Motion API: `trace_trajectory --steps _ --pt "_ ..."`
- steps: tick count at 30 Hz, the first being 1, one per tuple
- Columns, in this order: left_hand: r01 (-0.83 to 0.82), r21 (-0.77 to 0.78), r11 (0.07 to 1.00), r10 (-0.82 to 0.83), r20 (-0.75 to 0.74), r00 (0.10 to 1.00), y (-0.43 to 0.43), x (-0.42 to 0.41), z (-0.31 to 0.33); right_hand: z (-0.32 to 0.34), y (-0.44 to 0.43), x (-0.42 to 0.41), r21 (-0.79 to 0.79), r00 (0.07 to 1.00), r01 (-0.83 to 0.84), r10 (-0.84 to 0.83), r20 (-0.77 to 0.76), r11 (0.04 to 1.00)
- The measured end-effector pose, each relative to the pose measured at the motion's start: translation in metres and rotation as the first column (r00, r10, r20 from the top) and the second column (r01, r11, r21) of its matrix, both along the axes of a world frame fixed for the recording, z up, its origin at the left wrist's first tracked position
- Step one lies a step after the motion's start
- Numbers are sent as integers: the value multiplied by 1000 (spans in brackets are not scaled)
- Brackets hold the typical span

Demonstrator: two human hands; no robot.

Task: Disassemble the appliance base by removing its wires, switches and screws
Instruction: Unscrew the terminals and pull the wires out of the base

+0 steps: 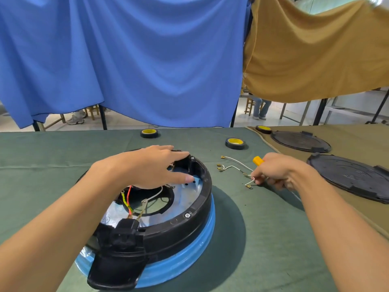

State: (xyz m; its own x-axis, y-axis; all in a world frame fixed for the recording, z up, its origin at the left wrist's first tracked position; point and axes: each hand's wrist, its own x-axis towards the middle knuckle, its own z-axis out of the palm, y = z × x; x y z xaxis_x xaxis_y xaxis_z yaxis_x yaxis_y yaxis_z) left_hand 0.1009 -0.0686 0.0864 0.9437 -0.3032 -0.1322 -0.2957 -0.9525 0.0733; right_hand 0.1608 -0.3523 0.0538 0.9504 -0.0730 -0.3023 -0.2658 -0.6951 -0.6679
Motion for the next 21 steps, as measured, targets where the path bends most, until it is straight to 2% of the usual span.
trace_trajectory --steps 8,13,16,19,21 --pt "11 5 1000 -11 -12 1000 6 5 -2 -15 1 13 -124 988 115 -101 114 986" --pt "9 -19 1000 -9 18 1000 15 4 6 -20 2 19 -201 983 126 -95 156 971" --pt "-18 -17 1000 19 86 996 30 7 11 -11 3 13 -192 982 116 -85 166 975" --pt "-63 -149 987 77 90 993 41 8 11 6 12 8 -173 970 105 -63 233 979" --pt "-86 -176 981 99 71 993 43 8 8 15 23 5 -112 966 54 -24 256 992"
